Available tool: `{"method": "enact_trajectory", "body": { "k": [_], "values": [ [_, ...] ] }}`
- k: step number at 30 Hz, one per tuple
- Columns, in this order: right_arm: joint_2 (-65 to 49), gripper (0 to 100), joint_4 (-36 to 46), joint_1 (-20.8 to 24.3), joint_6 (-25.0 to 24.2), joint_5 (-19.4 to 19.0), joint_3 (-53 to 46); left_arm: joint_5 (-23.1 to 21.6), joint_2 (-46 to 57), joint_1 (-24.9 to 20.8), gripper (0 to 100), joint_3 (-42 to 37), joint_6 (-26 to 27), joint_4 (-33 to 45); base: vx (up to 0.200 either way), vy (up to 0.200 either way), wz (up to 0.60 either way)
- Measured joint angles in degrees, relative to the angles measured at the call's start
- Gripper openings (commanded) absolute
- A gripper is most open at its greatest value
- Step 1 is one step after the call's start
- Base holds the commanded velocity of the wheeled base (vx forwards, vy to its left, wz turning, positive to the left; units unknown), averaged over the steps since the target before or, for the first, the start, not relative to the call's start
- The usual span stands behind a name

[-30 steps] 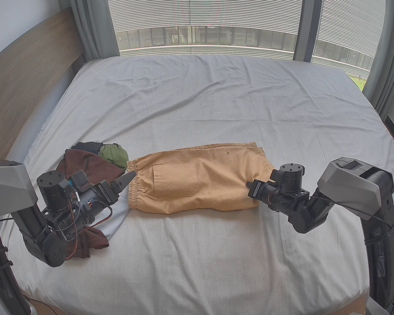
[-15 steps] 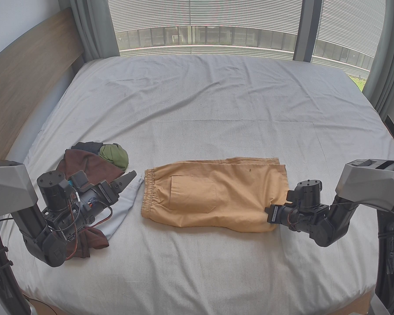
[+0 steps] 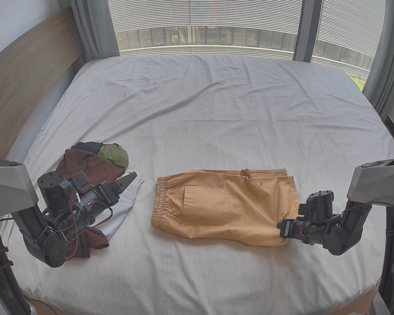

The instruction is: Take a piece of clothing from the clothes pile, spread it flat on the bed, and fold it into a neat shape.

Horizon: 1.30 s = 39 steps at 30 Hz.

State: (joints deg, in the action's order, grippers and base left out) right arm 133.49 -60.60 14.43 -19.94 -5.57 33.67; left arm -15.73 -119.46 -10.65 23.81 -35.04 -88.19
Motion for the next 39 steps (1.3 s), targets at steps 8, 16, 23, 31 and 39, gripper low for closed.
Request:
{"method": "enact_trajectory", "body": {
  "k": [8, 16, 23, 31, 39],
  "values": [
    [-0.24, 100, -0.24, -0.60, 0.07, 0.46, -2.41, -0.09, -0.28, 0.00, 100, -0.06, 0.00, -0.02, 0.000, 0.000, 0.00],
    [-1.65, 100, 0.37, 1.44, 0.16, 0.33, -8.95, -0.17, -0.66, -0.11, 100, -0.24, -0.02, -0.13, 0.000, 0.000, 0.00],
    [-3.15, 100, 0.37, 7.03, -0.17, -1.89, -13.75, -0.34, -1.51, -0.21, 100, -0.39, 0.00, -0.20, 0.000, 0.000, 0.00],
    [-3.94, 100, -8.90, 13.85, -2.77, -5.81, -14.38, -0.52, -3.08, -0.50, 100, -0.66, -0.11, -0.38, 0.000, 0.000, 0.00],
    [-4.24, 100, -21.26, 16.26, -4.17, -8.19, -10.96, -0.55, -5.74, -2.84, 100, -0.69, -3.69, -0.39, 0.000, 0.000, 0.00]
  ]
}}
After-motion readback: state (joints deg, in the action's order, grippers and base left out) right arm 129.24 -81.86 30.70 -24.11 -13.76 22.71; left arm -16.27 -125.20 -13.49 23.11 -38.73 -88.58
